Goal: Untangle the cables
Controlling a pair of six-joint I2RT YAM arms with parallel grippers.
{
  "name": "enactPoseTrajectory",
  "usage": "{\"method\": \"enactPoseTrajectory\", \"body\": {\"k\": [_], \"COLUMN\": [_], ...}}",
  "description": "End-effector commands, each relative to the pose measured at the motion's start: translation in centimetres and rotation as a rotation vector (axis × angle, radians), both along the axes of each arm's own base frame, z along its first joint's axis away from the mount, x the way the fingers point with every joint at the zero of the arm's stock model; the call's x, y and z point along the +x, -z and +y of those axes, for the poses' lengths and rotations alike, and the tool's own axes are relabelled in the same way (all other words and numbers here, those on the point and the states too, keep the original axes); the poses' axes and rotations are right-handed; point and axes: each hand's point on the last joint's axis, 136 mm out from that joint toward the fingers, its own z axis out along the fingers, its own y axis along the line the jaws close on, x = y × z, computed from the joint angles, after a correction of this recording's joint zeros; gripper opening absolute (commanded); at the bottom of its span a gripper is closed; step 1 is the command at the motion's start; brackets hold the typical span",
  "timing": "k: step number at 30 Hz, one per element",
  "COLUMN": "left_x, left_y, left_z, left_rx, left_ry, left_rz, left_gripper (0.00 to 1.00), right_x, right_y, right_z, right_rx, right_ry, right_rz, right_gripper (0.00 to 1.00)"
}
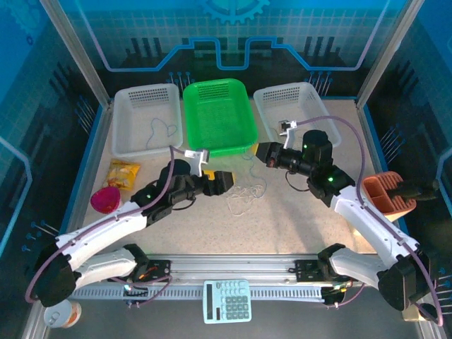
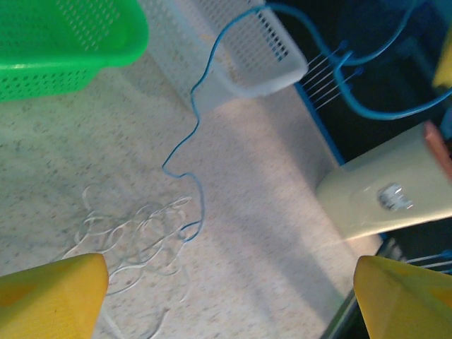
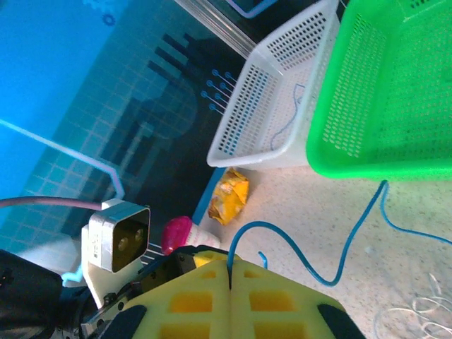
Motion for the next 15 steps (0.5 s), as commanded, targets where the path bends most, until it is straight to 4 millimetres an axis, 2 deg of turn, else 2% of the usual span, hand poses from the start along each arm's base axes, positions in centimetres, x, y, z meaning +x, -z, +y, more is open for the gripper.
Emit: {"method": "enactPoseTrajectory", "body": {"k": [1,10,14,15], "left_x": [0.3,1.3,1.8,2.0], "left_y": [-4.5,-9.0,-10.1,-10.1], "left_z": [-0.7,-1.4,-1.6,-1.7], "left_rx": [-0.186,-0.491,-0.551,-0.556], "left_ry": [-0.016,-0.037,-0.041,-0.045], "left_rz": [0.01,0.0,-0.014,-0.016], "left_gripper": [0.91,0.88,0.83,0.82], "right_x": [0.0,0.1,0.0,0.0], "right_y": [-2.0,-3.3,-3.1,-3.7], "right_z": [-0.3,-0.2,0.1,0.2], "right_rx": [0.104,0.196,0.203,0.219], "right_ry": [0.013,0.018,0.011,0.004], "right_rz": [-0.016,-0.006,0.012,-0.012], "right_gripper": [0.0,0.0,0.0,0.0]}}
